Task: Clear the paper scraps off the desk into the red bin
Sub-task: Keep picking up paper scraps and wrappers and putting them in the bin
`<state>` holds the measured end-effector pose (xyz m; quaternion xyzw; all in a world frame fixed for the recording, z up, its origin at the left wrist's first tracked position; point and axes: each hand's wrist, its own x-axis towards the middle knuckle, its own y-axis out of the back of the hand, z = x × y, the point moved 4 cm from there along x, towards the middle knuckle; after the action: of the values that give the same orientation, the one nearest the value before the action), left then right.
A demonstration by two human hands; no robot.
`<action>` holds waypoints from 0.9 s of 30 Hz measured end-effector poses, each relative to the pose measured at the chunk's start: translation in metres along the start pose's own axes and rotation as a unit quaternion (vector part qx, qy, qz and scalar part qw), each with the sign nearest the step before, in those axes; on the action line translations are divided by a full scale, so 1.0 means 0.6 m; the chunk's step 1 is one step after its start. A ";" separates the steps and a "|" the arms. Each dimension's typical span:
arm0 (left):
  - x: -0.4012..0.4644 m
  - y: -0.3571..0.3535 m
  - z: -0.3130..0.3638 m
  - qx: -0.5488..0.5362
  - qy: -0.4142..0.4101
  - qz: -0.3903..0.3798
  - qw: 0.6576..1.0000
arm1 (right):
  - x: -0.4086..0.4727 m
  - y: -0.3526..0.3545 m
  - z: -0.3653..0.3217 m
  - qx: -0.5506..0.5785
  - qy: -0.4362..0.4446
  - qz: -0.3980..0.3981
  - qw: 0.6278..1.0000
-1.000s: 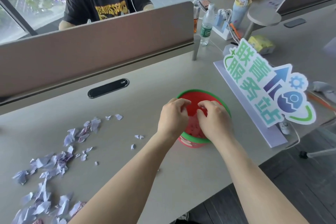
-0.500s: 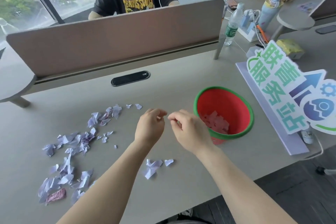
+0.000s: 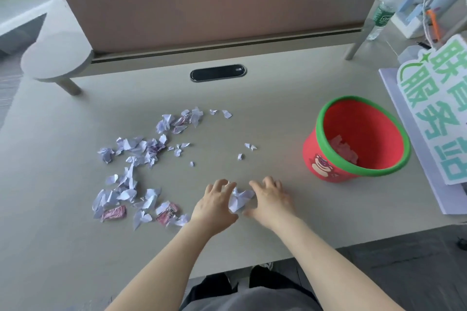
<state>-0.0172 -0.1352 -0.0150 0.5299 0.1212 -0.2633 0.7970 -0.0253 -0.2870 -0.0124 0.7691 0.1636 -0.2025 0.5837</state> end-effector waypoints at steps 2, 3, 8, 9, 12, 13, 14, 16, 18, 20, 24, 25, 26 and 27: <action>-0.004 -0.011 -0.005 0.013 -0.008 -0.011 1.000 | 0.000 -0.013 -0.005 0.004 -0.003 0.002 1.000; -0.005 -0.014 -0.006 0.016 -0.010 -0.014 1.000 | 0.000 -0.018 -0.008 0.006 -0.003 0.009 1.000; 0.003 -0.025 -0.002 0.003 -0.014 -0.014 1.000 | 0.007 -0.034 -0.027 0.038 0.011 0.041 0.998; 0.007 -0.027 -0.003 -0.004 -0.014 -0.009 1.000 | 0.009 -0.038 -0.032 0.046 0.016 0.039 0.998; 0.019 -0.028 -0.004 -0.029 -0.015 0.011 0.999 | 0.016 -0.041 -0.040 0.057 0.032 0.058 0.996; 0.023 -0.028 -0.005 -0.037 -0.014 0.015 0.999 | 0.018 -0.042 -0.043 0.061 0.033 0.063 0.996; 0.026 -0.026 -0.006 -0.041 -0.014 0.019 0.999 | 0.021 -0.045 -0.046 0.070 0.034 0.065 0.995; 0.028 -0.022 -0.006 -0.048 -0.008 0.028 0.998 | 0.022 -0.048 -0.052 0.091 0.037 0.066 0.993; 0.030 -0.021 -0.011 -0.061 0.006 0.036 0.997 | 0.025 -0.051 -0.059 0.115 0.038 0.072 0.990; 0.033 -0.020 -0.017 -0.073 0.020 0.042 0.996 | 0.028 -0.056 -0.064 0.136 0.033 0.074 0.987; 0.034 -0.014 -0.024 -0.112 0.044 0.052 0.991 | 0.035 -0.060 -0.066 0.167 0.015 0.068 0.983; 0.033 -0.011 -0.025 -0.127 0.051 0.056 0.989 | 0.036 -0.059 -0.066 0.171 0.010 0.067 0.983; 0.033 -0.006 -0.025 -0.142 0.055 0.066 0.986 | 0.038 -0.056 -0.066 0.174 0.004 0.069 0.982; 0.034 -0.001 -0.025 -0.158 0.057 0.079 0.983 | 0.040 -0.052 -0.066 0.179 -0.001 0.074 0.981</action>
<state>0.0007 -0.1276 -0.0314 0.4194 0.1641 -0.1462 0.8808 -0.0154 -0.2403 -0.0412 0.8710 0.0668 -0.1856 0.4500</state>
